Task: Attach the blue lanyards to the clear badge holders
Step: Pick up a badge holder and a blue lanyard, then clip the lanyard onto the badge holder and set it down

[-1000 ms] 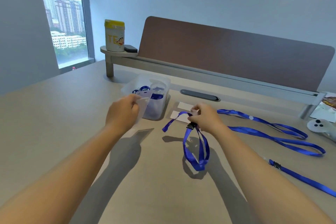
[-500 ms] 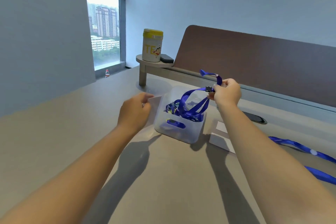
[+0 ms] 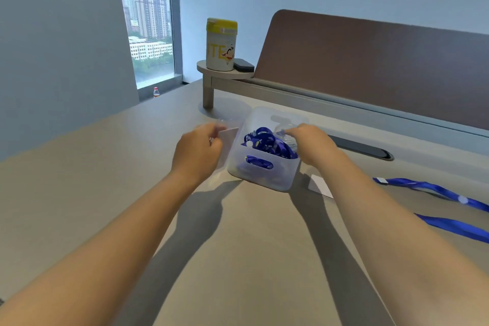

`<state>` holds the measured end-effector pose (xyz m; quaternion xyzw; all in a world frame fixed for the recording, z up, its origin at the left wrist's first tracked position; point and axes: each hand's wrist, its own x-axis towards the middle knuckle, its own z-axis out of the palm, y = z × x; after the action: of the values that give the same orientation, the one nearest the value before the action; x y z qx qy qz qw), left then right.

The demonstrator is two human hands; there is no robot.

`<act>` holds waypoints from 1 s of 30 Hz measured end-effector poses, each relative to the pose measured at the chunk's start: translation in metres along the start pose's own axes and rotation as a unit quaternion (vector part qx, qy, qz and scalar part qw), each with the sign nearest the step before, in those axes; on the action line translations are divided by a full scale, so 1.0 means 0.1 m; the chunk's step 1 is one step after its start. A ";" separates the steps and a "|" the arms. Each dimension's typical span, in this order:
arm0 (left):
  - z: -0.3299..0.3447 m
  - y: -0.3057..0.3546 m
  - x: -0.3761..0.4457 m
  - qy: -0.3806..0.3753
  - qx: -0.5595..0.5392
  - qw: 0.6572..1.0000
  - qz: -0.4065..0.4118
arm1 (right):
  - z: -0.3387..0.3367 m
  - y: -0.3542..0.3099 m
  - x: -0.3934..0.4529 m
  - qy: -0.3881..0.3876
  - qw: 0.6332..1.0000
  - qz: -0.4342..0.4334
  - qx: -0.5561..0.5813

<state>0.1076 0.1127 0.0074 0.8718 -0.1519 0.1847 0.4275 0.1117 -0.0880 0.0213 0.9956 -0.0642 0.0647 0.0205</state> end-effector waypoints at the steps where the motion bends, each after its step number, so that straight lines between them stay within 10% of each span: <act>1: 0.01 0.05 -0.04 -0.003 0.003 1.000 0.010 | -0.03 0.06 -0.11 0.006 1.000 0.010 0.008; 19: 1.05 1.34 -1.44 -0.128 -0.031 0.948 0.291 | 0.19 1.82 -2.78 -0.047 0.940 0.322 0.098; 30: 1.40 1.46 -1.56 -0.182 0.005 0.938 0.294 | 0.58 2.09 -2.78 -0.018 0.953 0.302 -0.005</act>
<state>-0.0656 -0.0686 -0.0420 0.8090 -0.4756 0.1413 0.3152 -0.1814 -0.2628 -0.0663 0.9308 -0.3622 0.0495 0.0037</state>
